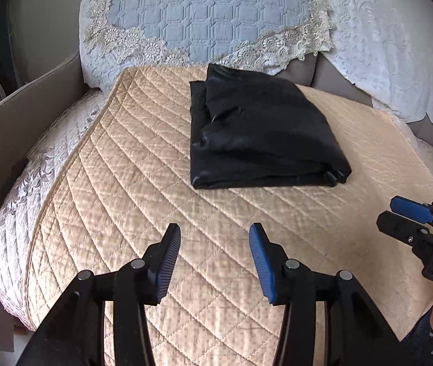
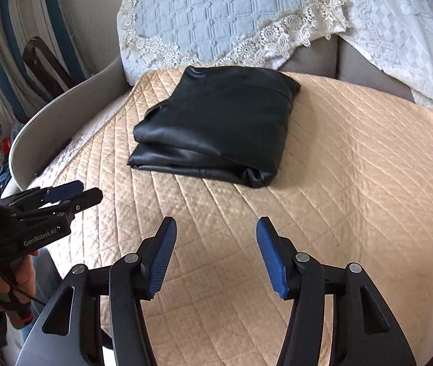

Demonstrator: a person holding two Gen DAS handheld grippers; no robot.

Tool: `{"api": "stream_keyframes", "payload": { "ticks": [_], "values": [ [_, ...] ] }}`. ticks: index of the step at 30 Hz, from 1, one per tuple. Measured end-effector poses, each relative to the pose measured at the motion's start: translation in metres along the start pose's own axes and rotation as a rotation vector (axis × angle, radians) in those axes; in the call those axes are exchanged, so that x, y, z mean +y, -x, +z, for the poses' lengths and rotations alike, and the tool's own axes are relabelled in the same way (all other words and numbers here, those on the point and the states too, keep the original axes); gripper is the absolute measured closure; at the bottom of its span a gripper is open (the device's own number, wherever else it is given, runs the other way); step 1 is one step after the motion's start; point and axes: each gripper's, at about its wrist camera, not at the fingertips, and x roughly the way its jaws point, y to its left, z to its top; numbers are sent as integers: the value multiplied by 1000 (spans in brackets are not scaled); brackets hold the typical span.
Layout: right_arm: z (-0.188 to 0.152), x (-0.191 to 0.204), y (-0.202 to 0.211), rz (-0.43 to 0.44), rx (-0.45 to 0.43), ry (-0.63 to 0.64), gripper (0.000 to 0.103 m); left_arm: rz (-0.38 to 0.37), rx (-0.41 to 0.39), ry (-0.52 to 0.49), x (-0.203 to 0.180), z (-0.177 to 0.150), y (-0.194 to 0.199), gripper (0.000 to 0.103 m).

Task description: Fold large clothes

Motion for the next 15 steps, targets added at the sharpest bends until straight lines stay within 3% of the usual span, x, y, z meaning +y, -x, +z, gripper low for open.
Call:
{"api": "stream_keyframes", "payload": {
  "ticks": [15],
  "values": [
    [-9, 2, -15, -10, 33, 9, 47, 23, 39, -4, 3, -9, -18, 54]
  ]
}}
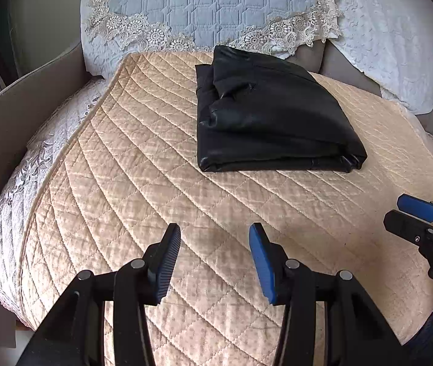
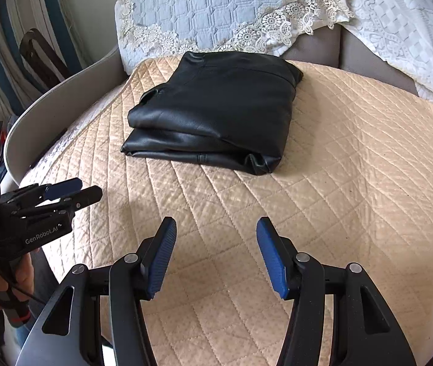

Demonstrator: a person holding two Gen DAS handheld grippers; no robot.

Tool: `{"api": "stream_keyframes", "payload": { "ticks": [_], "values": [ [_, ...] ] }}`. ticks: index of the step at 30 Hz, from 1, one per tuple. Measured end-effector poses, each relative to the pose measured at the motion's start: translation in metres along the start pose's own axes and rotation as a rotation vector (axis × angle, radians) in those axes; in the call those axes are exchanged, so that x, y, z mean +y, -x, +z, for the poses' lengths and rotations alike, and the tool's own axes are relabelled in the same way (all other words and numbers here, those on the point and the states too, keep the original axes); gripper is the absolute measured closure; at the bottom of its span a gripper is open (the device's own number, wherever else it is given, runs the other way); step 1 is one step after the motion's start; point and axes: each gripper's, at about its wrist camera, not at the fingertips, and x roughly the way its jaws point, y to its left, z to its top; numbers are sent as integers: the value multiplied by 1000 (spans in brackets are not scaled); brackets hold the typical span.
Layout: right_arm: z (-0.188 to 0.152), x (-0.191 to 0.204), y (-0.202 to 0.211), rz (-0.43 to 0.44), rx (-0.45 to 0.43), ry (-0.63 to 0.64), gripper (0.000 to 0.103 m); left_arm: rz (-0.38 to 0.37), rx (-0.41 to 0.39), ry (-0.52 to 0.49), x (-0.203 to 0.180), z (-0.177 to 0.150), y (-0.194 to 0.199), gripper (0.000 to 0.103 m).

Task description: Fold large clothes

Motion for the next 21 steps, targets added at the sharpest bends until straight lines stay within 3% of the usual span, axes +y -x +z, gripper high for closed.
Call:
{"api": "stream_keyframes", "payload": {
  "ticks": [7, 11, 21],
  "values": [
    [-3, -1, -17, -17, 12, 10, 47, 11, 27, -4, 2, -7, -17, 54],
    [-4, -3, -32, -38, 36, 17, 47, 29, 5, -25, 0, -10, -20, 47],
    [-7, 0, -42, -60, 37, 34, 38, 20, 4, 3, 6, -7, -26, 40]
  ]
}}
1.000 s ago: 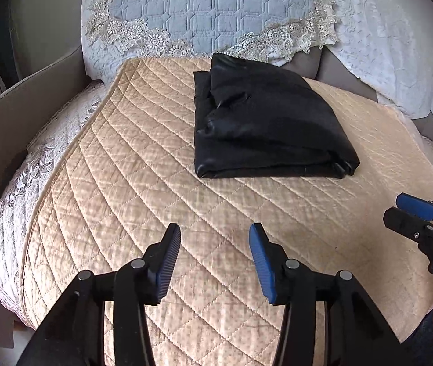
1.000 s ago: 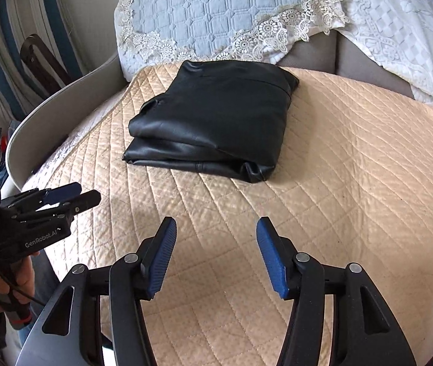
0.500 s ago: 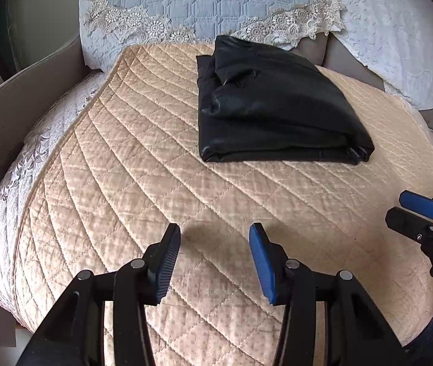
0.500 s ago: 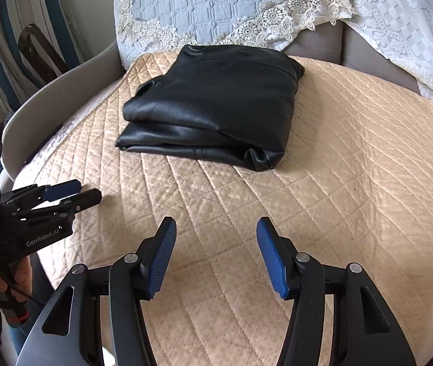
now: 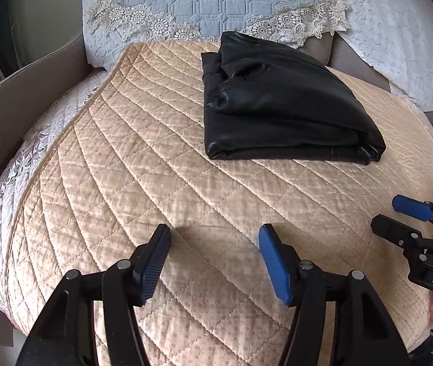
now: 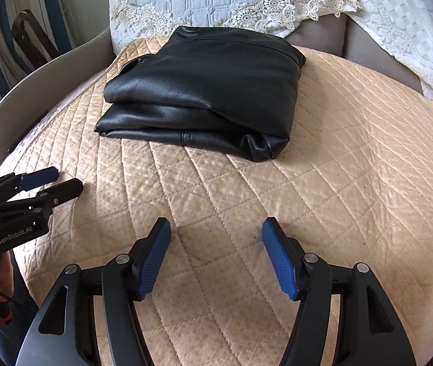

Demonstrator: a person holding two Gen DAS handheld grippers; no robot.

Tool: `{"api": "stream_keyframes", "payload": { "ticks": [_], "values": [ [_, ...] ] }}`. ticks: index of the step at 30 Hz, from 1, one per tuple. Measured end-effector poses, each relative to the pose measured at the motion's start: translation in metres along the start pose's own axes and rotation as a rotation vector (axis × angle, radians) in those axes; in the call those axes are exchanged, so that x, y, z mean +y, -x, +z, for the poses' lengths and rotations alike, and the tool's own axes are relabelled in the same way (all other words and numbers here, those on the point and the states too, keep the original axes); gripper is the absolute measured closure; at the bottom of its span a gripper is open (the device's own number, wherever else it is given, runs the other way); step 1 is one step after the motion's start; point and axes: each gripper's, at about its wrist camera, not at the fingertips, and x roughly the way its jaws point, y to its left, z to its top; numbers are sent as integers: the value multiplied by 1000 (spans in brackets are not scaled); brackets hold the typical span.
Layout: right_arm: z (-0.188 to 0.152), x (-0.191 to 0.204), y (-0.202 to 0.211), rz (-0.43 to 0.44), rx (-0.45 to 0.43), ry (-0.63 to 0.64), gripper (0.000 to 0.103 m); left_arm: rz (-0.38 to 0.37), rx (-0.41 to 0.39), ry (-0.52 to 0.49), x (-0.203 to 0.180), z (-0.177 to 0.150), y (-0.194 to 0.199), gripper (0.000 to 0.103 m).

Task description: Fold large clothes

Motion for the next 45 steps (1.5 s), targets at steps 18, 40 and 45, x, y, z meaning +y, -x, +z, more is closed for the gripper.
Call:
{"api": "stream_keyframes", "payload": {
  "ticks": [18, 40, 45],
  "values": [
    [1, 1, -3, -14, 0, 7, 35, -3, 2, 0, 0, 0, -1, 38],
    [1, 1, -4, -12, 1, 6, 34, -4, 11, -2, 1, 2, -4, 36],
    [1, 1, -3, -13, 1, 5, 34, -6, 11, -2, 0, 1, -4, 33]
  ]
}}
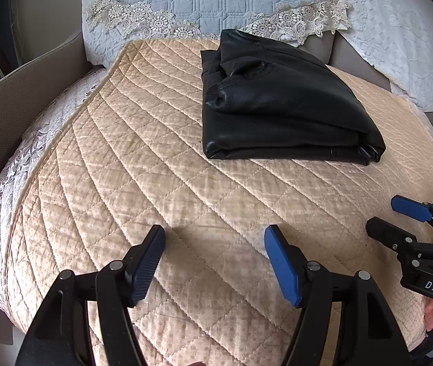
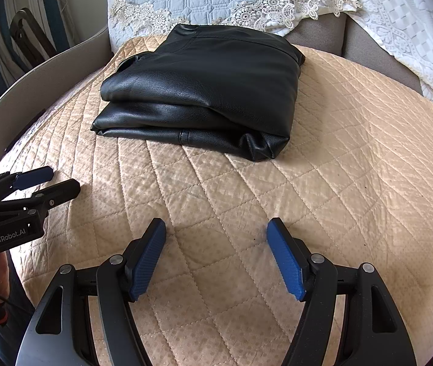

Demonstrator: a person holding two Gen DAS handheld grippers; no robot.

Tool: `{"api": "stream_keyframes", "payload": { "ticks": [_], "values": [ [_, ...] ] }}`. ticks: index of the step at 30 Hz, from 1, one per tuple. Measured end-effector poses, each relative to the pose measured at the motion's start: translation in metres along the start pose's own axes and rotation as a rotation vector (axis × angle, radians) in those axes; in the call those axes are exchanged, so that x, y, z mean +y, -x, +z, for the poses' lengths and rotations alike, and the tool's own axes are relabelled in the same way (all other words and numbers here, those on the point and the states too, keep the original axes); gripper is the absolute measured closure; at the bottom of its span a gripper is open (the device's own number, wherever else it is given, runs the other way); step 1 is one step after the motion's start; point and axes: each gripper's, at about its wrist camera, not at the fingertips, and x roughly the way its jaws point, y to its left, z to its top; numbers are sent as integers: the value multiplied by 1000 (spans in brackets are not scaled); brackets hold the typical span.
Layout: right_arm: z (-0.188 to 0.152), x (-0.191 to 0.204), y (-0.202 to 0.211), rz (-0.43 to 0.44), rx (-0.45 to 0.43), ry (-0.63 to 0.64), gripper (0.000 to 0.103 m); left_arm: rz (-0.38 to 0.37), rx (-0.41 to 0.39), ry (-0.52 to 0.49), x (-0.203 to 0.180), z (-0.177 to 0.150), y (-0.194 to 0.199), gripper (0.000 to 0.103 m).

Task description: Fold large clothes

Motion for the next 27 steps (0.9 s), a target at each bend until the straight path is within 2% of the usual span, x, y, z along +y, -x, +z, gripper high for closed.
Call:
{"api": "stream_keyframes", "payload": {
  "ticks": [27],
  "values": [
    [0, -1, -1, 2, -1, 0, 33, 2, 4, -2, 0, 1, -2, 32]
  ]
}}
